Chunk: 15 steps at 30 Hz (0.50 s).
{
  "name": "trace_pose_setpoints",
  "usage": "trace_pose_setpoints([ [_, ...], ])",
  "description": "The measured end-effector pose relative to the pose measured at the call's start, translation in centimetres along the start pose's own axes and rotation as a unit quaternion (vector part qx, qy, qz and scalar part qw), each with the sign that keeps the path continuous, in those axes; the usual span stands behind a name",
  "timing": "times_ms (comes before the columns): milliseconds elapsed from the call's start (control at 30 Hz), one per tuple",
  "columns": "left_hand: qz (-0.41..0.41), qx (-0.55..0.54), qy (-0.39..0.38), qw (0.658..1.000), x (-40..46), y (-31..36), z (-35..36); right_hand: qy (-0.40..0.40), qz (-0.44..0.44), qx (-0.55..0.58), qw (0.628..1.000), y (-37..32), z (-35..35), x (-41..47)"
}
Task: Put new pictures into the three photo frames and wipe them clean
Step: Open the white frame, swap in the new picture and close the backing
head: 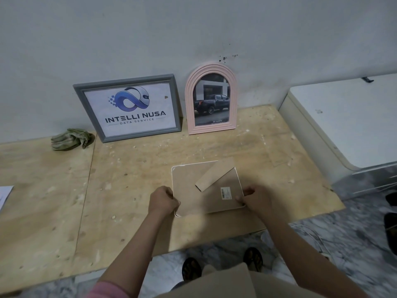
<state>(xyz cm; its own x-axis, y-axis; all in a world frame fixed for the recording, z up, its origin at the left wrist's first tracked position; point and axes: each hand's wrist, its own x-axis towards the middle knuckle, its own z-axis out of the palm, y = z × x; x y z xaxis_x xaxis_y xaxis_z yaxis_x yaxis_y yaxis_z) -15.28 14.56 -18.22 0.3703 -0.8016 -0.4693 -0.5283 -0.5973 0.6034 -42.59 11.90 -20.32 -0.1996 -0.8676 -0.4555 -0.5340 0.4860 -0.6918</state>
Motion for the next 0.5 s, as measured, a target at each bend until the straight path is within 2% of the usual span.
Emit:
trace_pose_setpoints([
  [200,0.029,0.08,-0.006,0.996,0.01,0.84,0.08,-0.02,-0.018,-0.012,1.0,-0.34,-0.6,0.32],
  [400,0.044,0.102,-0.015,0.994,-0.29,0.19,0.65,-0.02,-0.038,-0.032,0.999,0.04,-0.44,0.27],
  [500,0.038,0.11,-0.039,0.992,-0.44,0.18,0.59,-0.03,-0.046,-0.078,0.995,-0.19,-0.65,0.34],
])
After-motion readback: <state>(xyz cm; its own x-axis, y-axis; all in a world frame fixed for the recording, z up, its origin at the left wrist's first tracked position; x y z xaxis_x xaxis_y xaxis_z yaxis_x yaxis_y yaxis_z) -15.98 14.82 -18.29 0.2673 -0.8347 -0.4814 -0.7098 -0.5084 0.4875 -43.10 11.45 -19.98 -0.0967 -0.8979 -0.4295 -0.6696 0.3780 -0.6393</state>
